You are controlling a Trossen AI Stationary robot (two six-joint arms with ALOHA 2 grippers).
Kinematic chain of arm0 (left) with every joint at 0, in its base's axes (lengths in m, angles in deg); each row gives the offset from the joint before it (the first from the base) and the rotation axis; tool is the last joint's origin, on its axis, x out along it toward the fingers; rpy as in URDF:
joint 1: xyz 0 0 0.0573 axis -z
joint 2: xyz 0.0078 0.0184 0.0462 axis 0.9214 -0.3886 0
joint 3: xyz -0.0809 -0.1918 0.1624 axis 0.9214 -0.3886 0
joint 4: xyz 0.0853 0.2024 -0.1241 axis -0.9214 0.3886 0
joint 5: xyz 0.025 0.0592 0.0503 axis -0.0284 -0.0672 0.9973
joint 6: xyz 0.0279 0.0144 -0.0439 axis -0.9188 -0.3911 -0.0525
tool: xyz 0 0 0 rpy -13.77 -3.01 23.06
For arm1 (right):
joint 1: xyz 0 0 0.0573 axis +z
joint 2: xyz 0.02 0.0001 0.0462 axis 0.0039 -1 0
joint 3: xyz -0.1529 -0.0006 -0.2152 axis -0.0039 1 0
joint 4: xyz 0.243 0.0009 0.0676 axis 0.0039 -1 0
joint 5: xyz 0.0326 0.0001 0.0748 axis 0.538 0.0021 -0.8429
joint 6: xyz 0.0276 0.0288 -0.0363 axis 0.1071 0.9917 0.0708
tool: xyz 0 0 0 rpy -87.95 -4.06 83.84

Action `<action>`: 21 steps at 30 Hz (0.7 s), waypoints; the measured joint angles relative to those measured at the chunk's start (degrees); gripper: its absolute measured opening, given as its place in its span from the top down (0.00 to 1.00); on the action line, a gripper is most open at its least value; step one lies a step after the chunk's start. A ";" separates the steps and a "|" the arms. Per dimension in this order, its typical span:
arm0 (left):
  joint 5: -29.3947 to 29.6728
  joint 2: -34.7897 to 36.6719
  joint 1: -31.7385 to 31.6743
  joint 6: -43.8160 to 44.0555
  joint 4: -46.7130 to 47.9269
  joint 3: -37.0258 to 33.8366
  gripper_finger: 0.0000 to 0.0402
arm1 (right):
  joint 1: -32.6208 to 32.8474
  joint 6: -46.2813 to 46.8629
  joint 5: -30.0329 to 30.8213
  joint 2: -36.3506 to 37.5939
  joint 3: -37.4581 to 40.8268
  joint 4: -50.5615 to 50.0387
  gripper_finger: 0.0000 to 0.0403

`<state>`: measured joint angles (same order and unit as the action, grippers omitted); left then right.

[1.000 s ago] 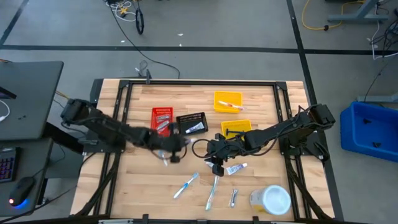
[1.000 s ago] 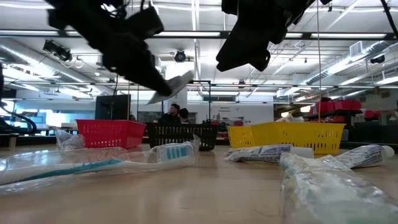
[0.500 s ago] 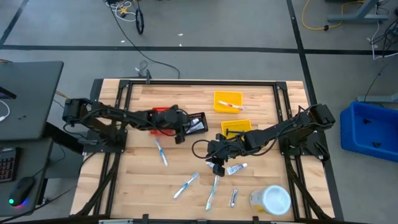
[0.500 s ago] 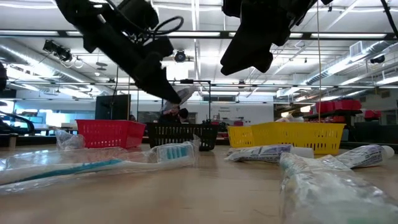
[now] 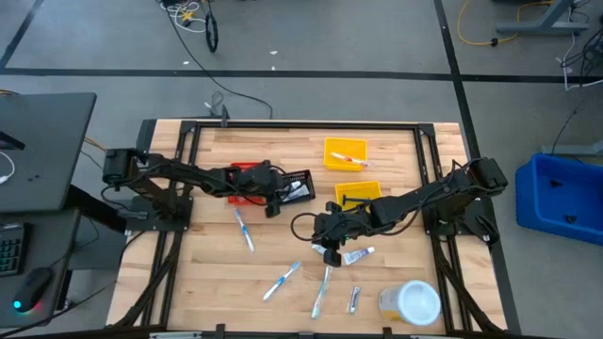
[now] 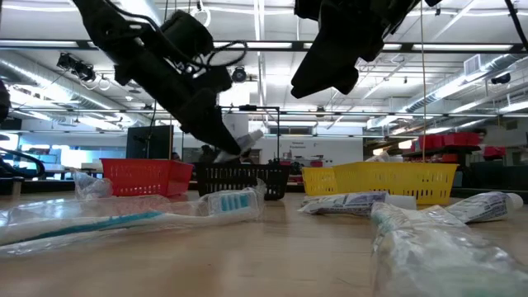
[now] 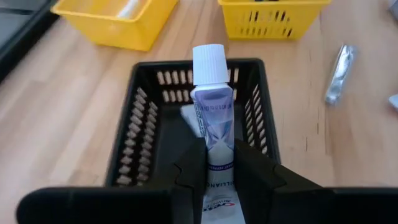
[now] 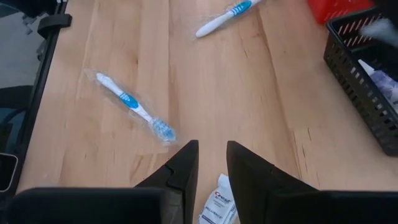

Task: Pick & Place Travel size toiletries
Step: Put the white toothpaste into the black bin

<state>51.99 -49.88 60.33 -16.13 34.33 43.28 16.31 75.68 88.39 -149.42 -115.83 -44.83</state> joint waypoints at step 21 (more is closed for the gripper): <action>-3.68 -6.09 -2.38 -1.06 5.83 3.45 0.81 | 0.11 -8.79 3.46 -2.15 0.00 8.46 0.61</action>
<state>48.32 -55.97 57.95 -17.19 40.16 46.73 16.42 66.89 91.85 -151.57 -115.83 -36.37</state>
